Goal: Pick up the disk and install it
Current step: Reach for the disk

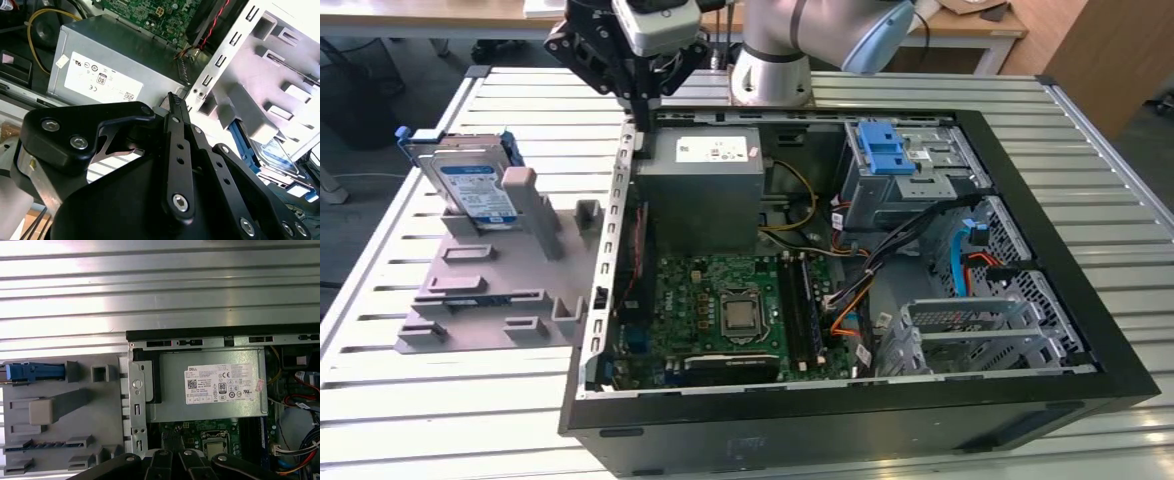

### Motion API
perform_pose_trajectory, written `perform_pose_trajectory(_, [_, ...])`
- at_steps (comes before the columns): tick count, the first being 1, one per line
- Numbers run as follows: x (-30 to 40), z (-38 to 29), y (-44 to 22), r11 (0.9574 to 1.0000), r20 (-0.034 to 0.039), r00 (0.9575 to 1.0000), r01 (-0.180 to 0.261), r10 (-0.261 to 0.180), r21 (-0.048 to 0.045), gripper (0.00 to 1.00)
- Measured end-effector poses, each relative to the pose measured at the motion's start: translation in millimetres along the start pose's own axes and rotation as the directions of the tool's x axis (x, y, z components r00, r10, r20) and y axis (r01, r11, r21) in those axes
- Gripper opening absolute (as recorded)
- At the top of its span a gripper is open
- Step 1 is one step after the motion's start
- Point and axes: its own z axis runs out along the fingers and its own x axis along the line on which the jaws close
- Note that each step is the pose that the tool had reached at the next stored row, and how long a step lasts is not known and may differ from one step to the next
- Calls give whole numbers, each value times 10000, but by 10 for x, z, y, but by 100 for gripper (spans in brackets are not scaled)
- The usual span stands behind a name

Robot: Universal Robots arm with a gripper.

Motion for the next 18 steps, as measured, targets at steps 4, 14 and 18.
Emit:
perform_pose_trajectory(4, [40,1,-3,10000,0,10000,-1,1,0,11])
perform_pose_trajectory(14, [123,4,-9,10000,0,10000,1,-1,-1,11])
perform_pose_trajectory(18, [155,6,-12,10000,-1,10000,0,0,-1,11])
